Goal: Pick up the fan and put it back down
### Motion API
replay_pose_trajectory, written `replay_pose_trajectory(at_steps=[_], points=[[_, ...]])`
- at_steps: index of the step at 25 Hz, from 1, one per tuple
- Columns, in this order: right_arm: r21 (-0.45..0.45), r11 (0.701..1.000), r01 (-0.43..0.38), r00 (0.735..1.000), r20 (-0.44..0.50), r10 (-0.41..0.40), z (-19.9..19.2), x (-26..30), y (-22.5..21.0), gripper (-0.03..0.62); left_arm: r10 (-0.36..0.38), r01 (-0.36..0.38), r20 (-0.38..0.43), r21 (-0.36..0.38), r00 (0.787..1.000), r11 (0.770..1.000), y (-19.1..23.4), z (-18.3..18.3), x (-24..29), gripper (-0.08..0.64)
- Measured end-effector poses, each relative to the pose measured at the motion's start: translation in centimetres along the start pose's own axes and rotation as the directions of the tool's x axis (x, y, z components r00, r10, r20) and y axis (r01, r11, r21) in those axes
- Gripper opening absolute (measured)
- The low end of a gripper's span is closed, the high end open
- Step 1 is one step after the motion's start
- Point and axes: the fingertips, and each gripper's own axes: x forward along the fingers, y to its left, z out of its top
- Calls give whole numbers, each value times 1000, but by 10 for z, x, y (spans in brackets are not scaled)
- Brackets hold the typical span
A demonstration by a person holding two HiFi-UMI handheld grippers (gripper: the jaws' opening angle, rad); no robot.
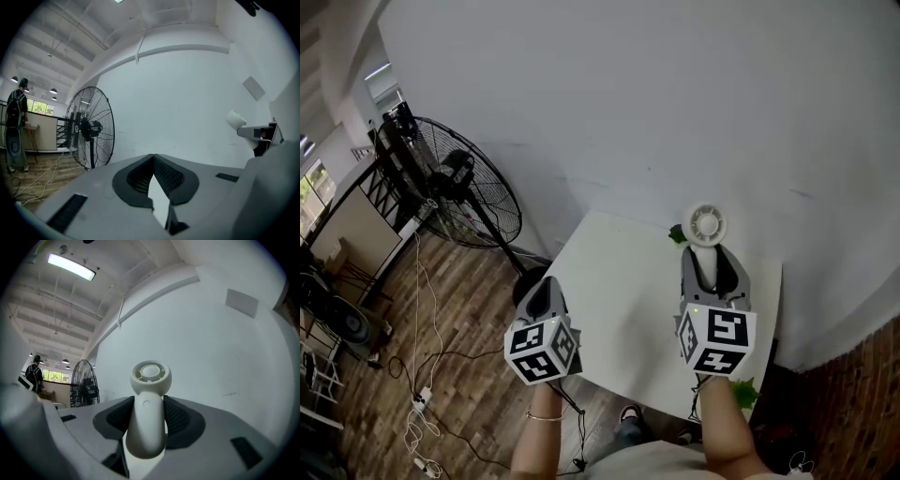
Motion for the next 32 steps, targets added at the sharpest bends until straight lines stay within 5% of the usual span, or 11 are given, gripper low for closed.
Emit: replay_pose_trajectory(at_steps=[7, 15, 32], points=[[2, 1000, 10, 997, -74, -10, -34, 20, 13, 193, 36, -37, -53, -16, 998, 999, 38, -25, 10, 12], [6, 996, 94, 971, -223, -90, -99, 16, 9, 192, -27, 25, -190, -10, 981, 1000, 45, -82, 33, 12], [49, 970, 240, 800, -575, -169, -281, -31, -5, 192, -111, 131, -468, 11, 877, 991, 46, -227, 73, 12]])
